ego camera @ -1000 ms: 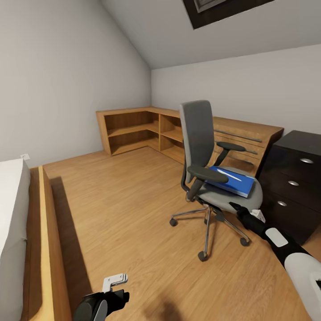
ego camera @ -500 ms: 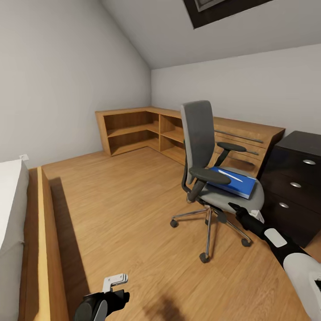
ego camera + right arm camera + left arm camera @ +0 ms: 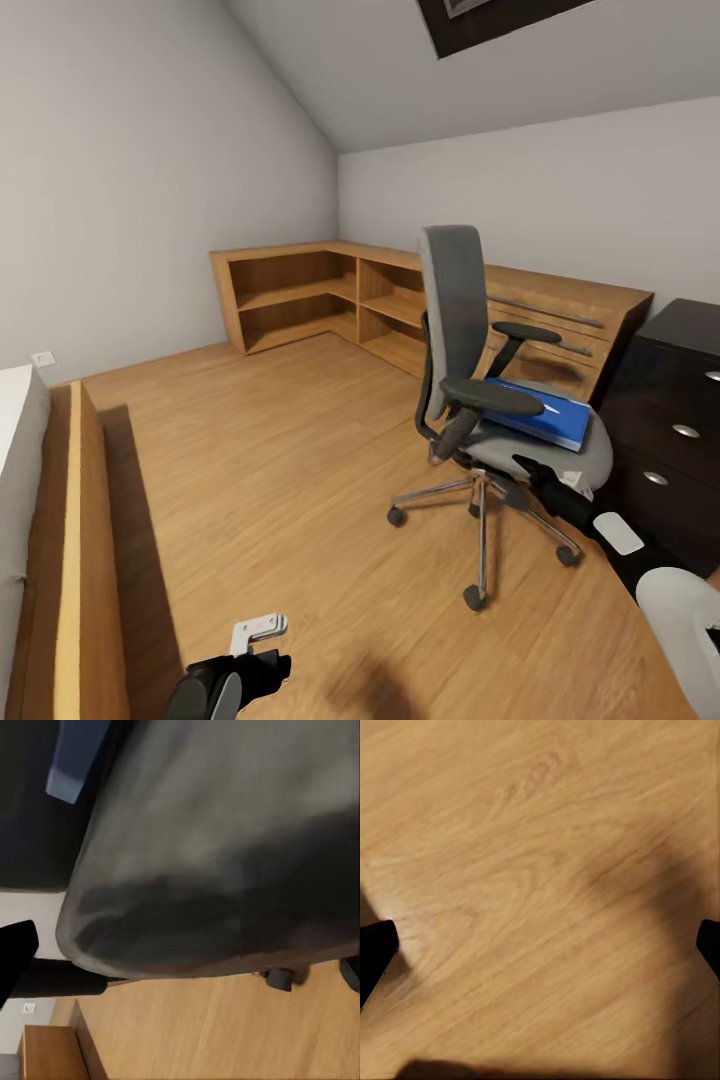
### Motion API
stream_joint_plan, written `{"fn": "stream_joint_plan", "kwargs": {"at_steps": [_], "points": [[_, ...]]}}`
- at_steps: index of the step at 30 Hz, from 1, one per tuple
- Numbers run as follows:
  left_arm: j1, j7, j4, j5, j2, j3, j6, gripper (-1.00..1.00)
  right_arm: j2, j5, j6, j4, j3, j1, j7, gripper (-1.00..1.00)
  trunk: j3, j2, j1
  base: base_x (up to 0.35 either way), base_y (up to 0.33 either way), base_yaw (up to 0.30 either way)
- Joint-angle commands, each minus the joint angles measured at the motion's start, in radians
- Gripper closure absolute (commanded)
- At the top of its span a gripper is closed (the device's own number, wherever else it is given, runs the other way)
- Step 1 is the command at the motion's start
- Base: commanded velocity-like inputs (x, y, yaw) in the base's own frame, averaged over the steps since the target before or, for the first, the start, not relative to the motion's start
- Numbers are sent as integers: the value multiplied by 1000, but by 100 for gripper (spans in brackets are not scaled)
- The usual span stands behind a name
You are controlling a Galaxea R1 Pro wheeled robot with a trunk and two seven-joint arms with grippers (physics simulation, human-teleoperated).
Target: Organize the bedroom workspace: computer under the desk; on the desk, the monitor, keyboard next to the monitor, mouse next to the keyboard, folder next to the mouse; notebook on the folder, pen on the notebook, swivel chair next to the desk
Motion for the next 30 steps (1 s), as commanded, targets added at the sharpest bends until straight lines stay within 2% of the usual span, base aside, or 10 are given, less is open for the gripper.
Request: {"fn": "stream_joint_plan", "kwargs": {"at_steps": [1,7,14,19,30], "points": [[-1,9,-1,11,0,-1,3,-100,0,-8,9,0,-6,-1,1,-100,-1,0,0,279,0,0],[-1,10,-1,11,0,-4,3,-100,0,-8,9,0,-6,-1,1,-100,-1,0,0,264,0,0],[0,10,-1,11,0,-6,3,-100,0,-8,9,0,-6,-1,1,-100,-1,0,0,51,0,0],[0,10,-1,11,0,-6,3,-100,0,-8,9,0,-6,-1,1,-100,-1,0,0,-178,0,0],[-1,10,-1,11,1,-6,4,-100,0,-5,9,-1,-6,-1,1,-100,-1,0,0,-322,-18,0]]}}
